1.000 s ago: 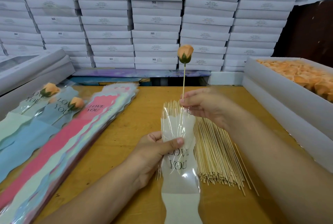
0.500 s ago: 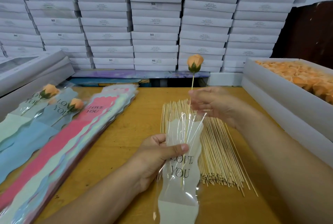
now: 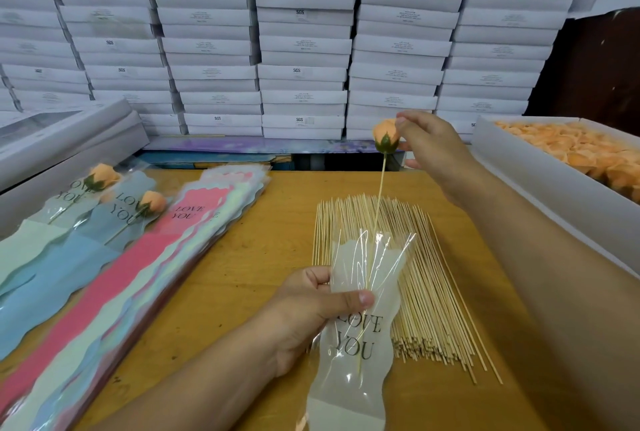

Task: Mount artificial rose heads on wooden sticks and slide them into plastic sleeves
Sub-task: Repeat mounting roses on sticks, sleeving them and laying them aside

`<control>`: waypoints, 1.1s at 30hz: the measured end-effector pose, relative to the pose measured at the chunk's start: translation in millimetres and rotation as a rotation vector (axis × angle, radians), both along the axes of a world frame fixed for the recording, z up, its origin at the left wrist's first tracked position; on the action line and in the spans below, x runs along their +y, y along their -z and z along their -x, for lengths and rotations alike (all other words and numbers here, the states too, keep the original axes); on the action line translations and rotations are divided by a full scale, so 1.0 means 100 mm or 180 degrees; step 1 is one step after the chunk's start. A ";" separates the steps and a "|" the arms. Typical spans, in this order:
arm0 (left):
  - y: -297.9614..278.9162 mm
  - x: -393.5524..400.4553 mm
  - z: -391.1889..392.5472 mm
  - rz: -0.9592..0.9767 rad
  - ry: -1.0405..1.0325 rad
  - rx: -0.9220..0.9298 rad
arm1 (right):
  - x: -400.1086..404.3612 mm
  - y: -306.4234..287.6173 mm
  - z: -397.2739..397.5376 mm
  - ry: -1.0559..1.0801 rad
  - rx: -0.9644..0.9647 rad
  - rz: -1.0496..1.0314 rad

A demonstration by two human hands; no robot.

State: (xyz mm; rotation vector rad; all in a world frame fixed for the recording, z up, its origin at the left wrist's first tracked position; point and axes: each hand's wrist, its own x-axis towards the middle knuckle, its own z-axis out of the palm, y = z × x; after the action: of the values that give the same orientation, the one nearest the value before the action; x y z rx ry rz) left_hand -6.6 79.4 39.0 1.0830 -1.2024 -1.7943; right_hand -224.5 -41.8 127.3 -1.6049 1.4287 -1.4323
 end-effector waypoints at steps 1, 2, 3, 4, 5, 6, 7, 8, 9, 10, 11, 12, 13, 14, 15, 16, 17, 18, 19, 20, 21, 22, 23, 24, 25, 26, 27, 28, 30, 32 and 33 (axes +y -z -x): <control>0.00 0.00 0.00 0.0001 0.0019 0.0004 | -0.01 0.01 0.00 0.0076 0.0021 -0.0013; -0.01 0.01 0.00 -0.0001 0.0029 0.0007 | -0.01 0.03 0.01 0.0139 0.0050 -0.0013; -0.02 0.01 0.00 -0.0002 0.0041 0.0005 | -0.02 0.03 0.01 0.0172 0.0065 -0.0003; -0.02 0.01 0.00 -0.0004 0.0061 -0.0003 | -0.01 0.04 0.02 0.0178 0.0066 -0.0001; -0.02 0.01 0.00 0.0002 0.0088 -0.0018 | -0.01 0.05 0.02 0.0163 0.0064 -0.0003; -0.02 0.01 0.00 0.0006 0.0114 -0.0034 | -0.01 0.06 0.03 0.0125 0.0067 -0.0004; -0.02 0.00 -0.01 0.0006 0.0140 -0.0038 | -0.01 0.07 0.04 0.0078 0.0075 0.0007; -0.02 0.00 -0.01 0.0001 0.0167 -0.0038 | -0.01 0.08 0.04 0.0044 0.0080 0.0024; -0.01 0.00 -0.01 0.0002 0.0189 -0.0049 | -0.01 0.09 0.05 0.0031 0.0076 0.0036; -0.01 0.00 -0.01 0.0003 0.0203 -0.0070 | -0.02 0.09 0.05 0.0030 0.0066 0.0042; 0.00 -0.01 -0.01 0.0000 0.0209 -0.0099 | -0.02 0.10 0.06 0.0048 0.0057 0.0051; 0.00 -0.01 -0.01 -0.0009 0.0209 -0.0133 | -0.03 0.10 0.07 0.0091 0.0051 0.0066; 0.01 -0.02 -0.01 -0.0016 0.0209 -0.0169 | -0.03 0.10 0.08 0.0143 0.0033 0.0094; 0.02 -0.02 -0.02 -0.0020 0.0217 -0.0197 | -0.03 0.10 0.09 0.0182 -0.0008 0.0134; 0.02 -0.02 -0.02 -0.0025 0.0234 -0.0211 | -0.02 0.09 0.10 0.0188 -0.0067 0.0166; 0.03 -0.02 -0.02 -0.0032 0.0252 -0.0217 | -0.02 0.08 0.10 0.0154 -0.0133 0.0175; 0.03 -0.02 -0.02 -0.0032 0.0268 -0.0221 | -0.01 0.07 0.10 0.0088 -0.0200 0.0163; 0.04 -0.02 -0.02 -0.0026 0.0281 -0.0228 | -0.01 0.07 0.10 0.0018 -0.0252 0.0139; 0.04 -0.03 -0.02 -0.0020 0.0288 -0.0235 | -0.01 0.06 0.11 -0.0027 -0.0276 0.0112; 0.04 -0.03 -0.02 -0.0024 0.0288 -0.0235 | -0.01 0.06 0.10 -0.0047 -0.0279 0.0085; 0.04 -0.03 -0.02 -0.0034 0.0278 -0.0228 | -0.01 0.05 0.10 -0.0051 -0.0281 0.0056; 0.04 -0.03 -0.01 -0.0038 0.0271 -0.0214 | -0.01 0.05 0.10 -0.0049 -0.0301 0.0027; 0.05 -0.03 -0.01 -0.0037 0.0262 -0.0194 | -0.01 0.04 0.10 -0.0047 -0.0340 0.0001; 0.05 -0.03 -0.01 -0.0028 0.0245 -0.0172 | 0.00 0.04 0.09 -0.0046 -0.0383 -0.0021; 0.05 -0.03 -0.01 0.0002 0.0221 -0.0157 | 0.00 0.04 0.09 -0.0046 -0.0412 -0.0037; 0.05 -0.03 -0.01 0.0039 0.0196 -0.0146 | 0.01 0.04 0.08 -0.0045 -0.0419 -0.0048; 0.04 -0.03 0.00 0.0061 0.0167 -0.0129 | 0.02 0.04 0.07 -0.0049 -0.0408 -0.0056; 0.04 -0.03 0.00 0.0065 0.0127 -0.0106 | 0.03 0.05 0.06 -0.0060 -0.0391 -0.0061; 0.04 -0.04 0.00 0.0043 0.0031 -0.0031 | 0.06 0.08 0.02 -0.0096 -0.0361 -0.0067; 0.04 -0.05 -0.01 0.0032 -0.0034 0.0013 | 0.10 0.11 -0.03 -0.0141 -0.0317 -0.0055; 0.04 -0.05 -0.01 0.0042 -0.0052 0.0012 | 0.12 0.13 -0.06 -0.0171 -0.0287 -0.0049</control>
State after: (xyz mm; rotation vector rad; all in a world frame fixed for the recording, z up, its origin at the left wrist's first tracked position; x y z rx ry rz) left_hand -5.8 74.5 34.8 1.0787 -1.1982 -1.7730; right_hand -218.5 -29.9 114.5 -1.5378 1.3326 -1.4407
